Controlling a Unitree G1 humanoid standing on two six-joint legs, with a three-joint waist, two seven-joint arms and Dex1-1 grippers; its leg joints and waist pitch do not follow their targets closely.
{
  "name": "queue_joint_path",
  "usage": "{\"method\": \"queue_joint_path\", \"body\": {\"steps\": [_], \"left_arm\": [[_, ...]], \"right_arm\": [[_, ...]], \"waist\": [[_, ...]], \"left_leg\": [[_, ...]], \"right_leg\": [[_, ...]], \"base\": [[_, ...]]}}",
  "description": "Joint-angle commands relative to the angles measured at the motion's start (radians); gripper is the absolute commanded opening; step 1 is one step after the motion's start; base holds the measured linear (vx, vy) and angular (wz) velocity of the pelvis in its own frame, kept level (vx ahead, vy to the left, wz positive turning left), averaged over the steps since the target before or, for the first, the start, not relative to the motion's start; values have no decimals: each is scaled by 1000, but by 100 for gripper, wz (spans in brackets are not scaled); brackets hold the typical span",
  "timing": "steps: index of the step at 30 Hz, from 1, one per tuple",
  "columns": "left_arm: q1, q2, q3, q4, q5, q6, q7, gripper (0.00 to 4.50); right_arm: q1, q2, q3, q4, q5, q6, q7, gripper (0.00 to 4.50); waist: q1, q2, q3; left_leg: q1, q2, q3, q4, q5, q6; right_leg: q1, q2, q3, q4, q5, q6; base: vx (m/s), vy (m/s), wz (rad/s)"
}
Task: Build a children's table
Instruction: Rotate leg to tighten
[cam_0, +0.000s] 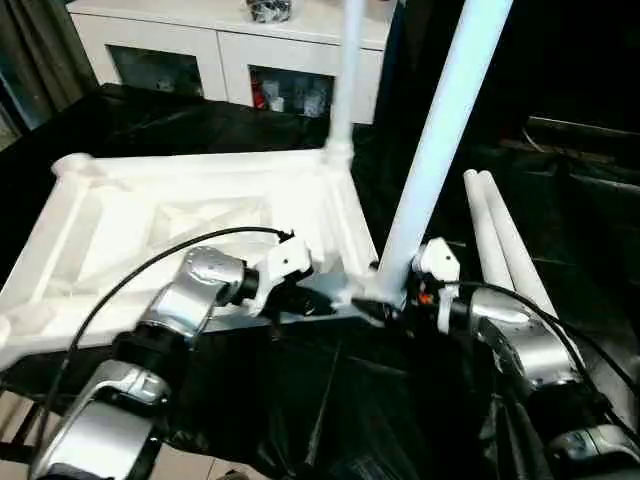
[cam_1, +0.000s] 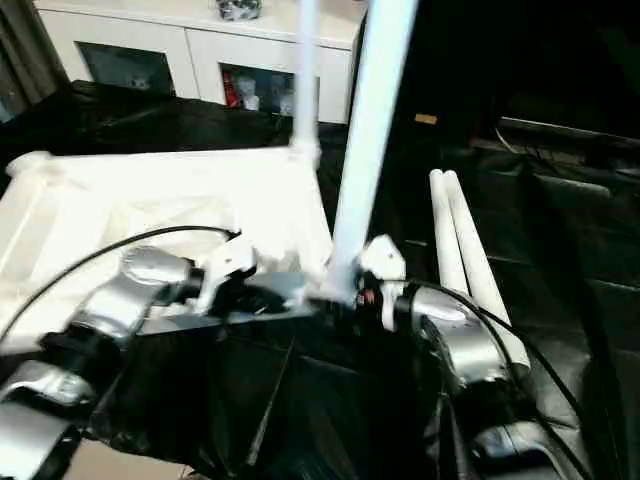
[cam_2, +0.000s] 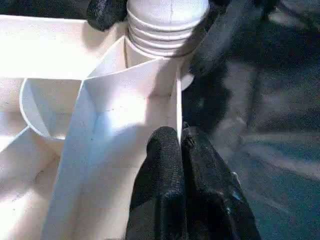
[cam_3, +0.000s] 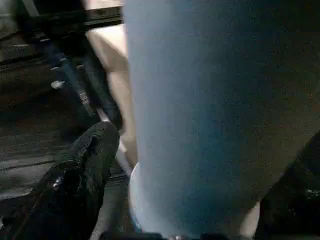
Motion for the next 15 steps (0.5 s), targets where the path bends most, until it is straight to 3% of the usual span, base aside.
{"method": "queue_joint_path", "body": {"steps": [1,5,10,15], "left_arm": [[19,2,-42,-9,10,1,-41,0],[48,67,-51,-70,-5,7,-126,0],[57,81,-54,-77,-3,9,-143,0],[44,44,-41,-41,7,32,-66,0]], "right_arm": [[-1,-12,20,-32,10,19,44,342],[4,-39,34,-67,19,55,106,315],[13,-44,50,-88,23,77,126,282],[29,-26,45,-104,31,108,99,271]], "waist": [[2,0,-54],[1,3,-58],[1,1,-59],[1,1,-55]], "left_leg": [[5,29,0,-64,-213,73],[3,29,-2,-64,-186,65],[1,27,0,-61,-160,69],[4,25,0,-63,-183,60]], "right_leg": [[53,-73,48,-80,-209,-232],[53,-72,49,-74,-164,-239],[56,-71,49,-70,-124,-246],[52,-71,48,-77,-179,-232]], "base": [[0,0,0],[0,0,0],[0,0,0],[0,0,0]]}}
